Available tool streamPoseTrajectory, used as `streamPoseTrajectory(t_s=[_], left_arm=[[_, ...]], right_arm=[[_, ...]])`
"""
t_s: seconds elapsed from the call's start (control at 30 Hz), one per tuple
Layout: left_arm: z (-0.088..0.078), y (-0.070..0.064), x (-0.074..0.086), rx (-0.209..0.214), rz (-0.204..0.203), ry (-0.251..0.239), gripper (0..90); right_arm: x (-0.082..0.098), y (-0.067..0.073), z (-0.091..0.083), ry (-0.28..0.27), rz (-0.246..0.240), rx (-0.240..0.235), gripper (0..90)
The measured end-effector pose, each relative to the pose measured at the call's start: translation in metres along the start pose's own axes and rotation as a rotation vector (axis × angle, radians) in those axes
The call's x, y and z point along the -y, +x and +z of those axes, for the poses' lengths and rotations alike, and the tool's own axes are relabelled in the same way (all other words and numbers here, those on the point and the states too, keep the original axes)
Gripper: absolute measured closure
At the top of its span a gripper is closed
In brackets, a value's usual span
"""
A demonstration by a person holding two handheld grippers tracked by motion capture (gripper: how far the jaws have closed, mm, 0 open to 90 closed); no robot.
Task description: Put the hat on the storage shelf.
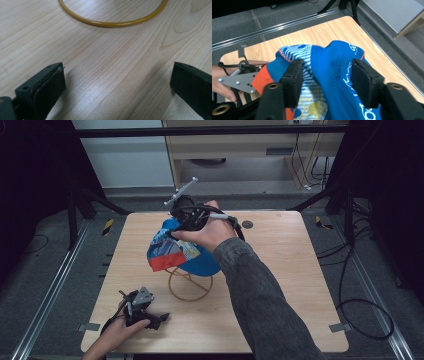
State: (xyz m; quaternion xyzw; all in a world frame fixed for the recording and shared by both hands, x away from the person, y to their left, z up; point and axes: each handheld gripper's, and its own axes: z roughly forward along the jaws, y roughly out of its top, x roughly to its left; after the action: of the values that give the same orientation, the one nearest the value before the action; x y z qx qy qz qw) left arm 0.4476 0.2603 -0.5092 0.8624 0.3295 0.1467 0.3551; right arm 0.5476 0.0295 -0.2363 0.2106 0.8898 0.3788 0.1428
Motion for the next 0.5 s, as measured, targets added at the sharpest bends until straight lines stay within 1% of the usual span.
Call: streamPoseTrajectory(t_s=[0.07, 0.1, 0.17, 0.37, 0.5], left_arm=[[0.000, 0.000, 0.000, 0.000, 0.000, -0.002, 0.0], [0.000, 0.000, 0.000, 0.000, 0.000, -0.001, 0.0], [0.000, 0.000, 0.000, 0.000, 0.000, -0.002, 0.0], [0.000, 0.000, 0.000, 0.000, 0.000, -0.001, 0.0], [0.000, 0.000, 0.000, 0.000, 0.000, -0.001, 0.0]], right_arm=[[0.002, 0.000, -0.002, -0.002, 0.006, 0.004, 38.4], [0.004, 0.000, -0.004, -0.006, 0.010, 0.017, 35.1], [0.007, -0.001, -0.006, -0.008, 0.019, 0.020, 32.1], [0.013, -0.003, -0.011, -0.013, 0.033, 0.025, 29.0], [0.016, -0.004, -0.015, -0.020, 0.041, 0.028, 25.2]])
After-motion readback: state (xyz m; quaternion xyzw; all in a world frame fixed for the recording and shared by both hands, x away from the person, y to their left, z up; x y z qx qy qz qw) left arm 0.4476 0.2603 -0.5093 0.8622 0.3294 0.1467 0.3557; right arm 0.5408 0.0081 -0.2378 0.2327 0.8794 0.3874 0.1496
